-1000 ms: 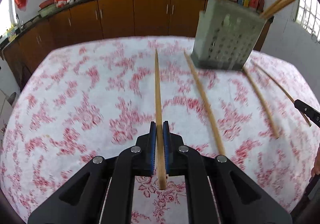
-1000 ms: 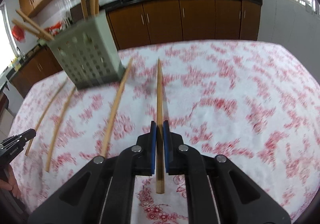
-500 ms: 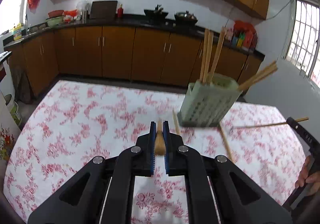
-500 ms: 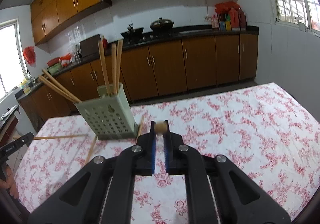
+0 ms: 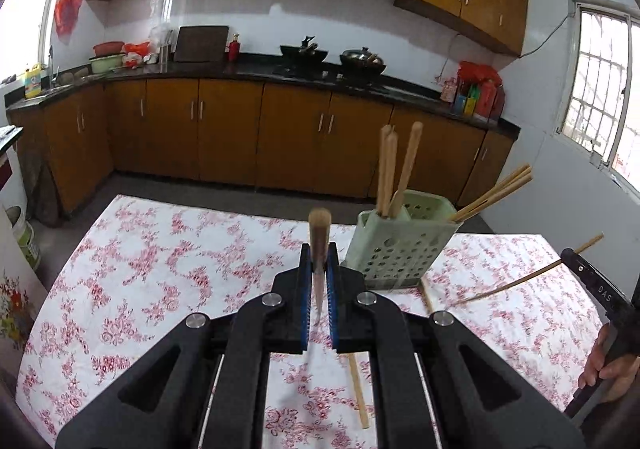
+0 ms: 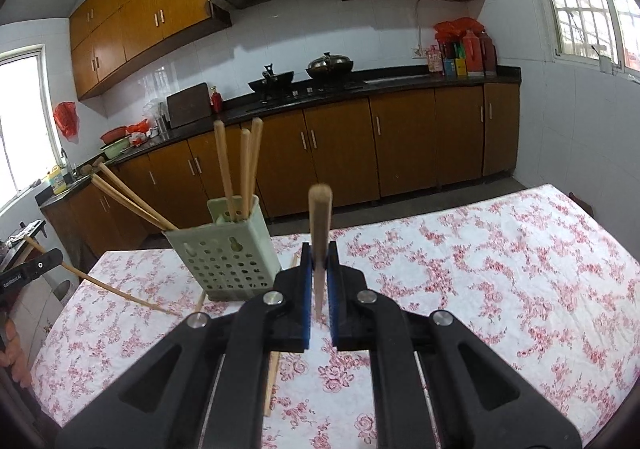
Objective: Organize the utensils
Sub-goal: 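Lower both held chopsticks into the green holder and open both tools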
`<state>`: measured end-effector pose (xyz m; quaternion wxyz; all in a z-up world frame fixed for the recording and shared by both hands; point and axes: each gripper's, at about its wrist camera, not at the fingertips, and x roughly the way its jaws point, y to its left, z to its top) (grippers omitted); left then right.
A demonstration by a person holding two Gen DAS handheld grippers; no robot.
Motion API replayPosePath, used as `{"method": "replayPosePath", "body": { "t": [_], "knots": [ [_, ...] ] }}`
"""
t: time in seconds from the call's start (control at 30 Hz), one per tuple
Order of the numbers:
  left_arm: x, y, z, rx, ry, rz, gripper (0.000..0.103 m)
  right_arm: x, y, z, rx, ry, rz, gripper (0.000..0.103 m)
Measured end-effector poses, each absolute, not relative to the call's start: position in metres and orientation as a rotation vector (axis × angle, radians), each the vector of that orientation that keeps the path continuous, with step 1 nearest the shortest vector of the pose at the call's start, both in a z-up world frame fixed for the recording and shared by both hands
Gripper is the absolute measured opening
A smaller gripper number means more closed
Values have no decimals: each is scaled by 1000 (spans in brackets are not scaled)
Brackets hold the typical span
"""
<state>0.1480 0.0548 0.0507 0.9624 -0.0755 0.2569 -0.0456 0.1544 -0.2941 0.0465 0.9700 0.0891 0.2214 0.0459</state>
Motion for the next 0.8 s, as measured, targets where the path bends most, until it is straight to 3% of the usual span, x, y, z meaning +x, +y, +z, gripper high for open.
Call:
{"method": "replayPosePath", "body": {
  "t": [0.47, 0.8],
  "knots": [
    [149, 12, 146, -138, 267, -163, 7, 152, -273, 153, 231, 251, 268, 8],
    [192, -10, 163, -177, 138, -90, 7, 192, -250, 161, 193, 215, 266, 8]
  ]
}}
